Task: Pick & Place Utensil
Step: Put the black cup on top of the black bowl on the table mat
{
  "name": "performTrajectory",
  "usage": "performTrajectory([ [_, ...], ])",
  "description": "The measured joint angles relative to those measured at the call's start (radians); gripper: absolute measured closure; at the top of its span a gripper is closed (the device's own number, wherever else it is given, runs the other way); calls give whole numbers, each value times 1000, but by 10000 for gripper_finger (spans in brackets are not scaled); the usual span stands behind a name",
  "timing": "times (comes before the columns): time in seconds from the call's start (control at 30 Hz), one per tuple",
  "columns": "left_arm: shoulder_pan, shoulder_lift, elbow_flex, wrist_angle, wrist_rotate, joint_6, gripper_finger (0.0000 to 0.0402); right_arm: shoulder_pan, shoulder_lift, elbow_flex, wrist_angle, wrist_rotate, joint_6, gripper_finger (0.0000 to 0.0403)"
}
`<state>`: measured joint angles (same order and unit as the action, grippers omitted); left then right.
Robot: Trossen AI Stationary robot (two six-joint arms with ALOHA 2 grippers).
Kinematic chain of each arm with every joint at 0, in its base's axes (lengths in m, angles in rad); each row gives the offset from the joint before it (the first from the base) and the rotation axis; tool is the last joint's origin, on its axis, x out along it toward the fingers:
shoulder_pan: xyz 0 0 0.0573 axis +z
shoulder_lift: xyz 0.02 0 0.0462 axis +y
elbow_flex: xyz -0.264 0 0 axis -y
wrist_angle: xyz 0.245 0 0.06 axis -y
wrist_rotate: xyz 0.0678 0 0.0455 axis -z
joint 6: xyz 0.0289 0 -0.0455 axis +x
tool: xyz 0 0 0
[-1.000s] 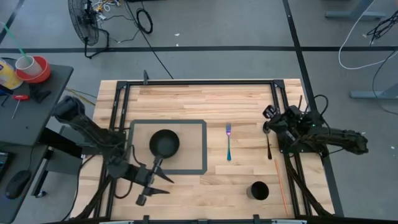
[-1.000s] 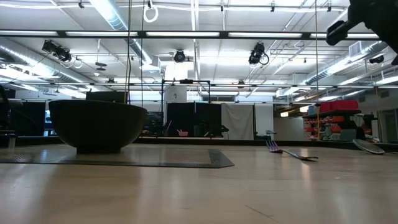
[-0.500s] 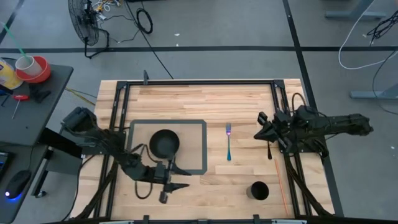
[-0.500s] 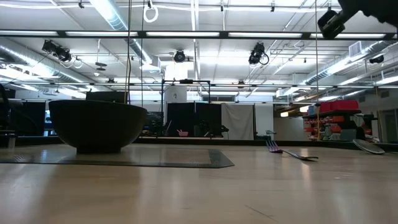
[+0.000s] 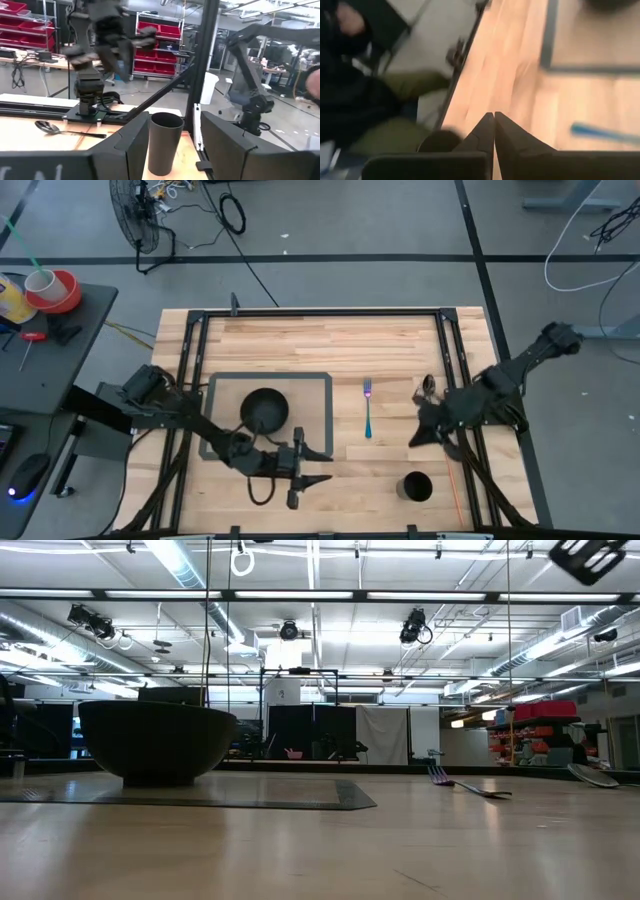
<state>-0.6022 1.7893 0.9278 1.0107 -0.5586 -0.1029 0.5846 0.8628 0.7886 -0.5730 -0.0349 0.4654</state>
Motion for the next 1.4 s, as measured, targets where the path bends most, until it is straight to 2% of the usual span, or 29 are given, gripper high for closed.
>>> performTrajectory([
  [0.1,6,0,1,0,9,-27,220,77,100,73,-111,-10,104,387],
  [0.27,5,0,1,-23,20,-43,220,181,242,175,-243,-130,293,387],
  [0.37,6,0,1,-49,20,-50,220,246,280,212,-253,-175,377,387],
  [0.47,18,0,1,-100,20,-106,220,305,294,215,-253,-167,528,385],
  [0.53,27,0,1,-130,20,-152,220,340,301,215,-265,-158,569,380],
  [0.67,44,6,1,-148,20,-200,220,395,313,214,-290,-71,567,367],
  [0.8,51,29,20,-157,20,-225,220,425,346,214,-278,-51,566,341],
  [0.97,54,78,79,-184,47,-225,220,459,403,213,-251,-62,563,274],
  [1.3,62,131,141,-246,68,-218,220,463,513,213,-201,39,606,57],
  [1.4,62,131,141,-248,69,-224,220,464,537,213,-209,78,619,12],
])
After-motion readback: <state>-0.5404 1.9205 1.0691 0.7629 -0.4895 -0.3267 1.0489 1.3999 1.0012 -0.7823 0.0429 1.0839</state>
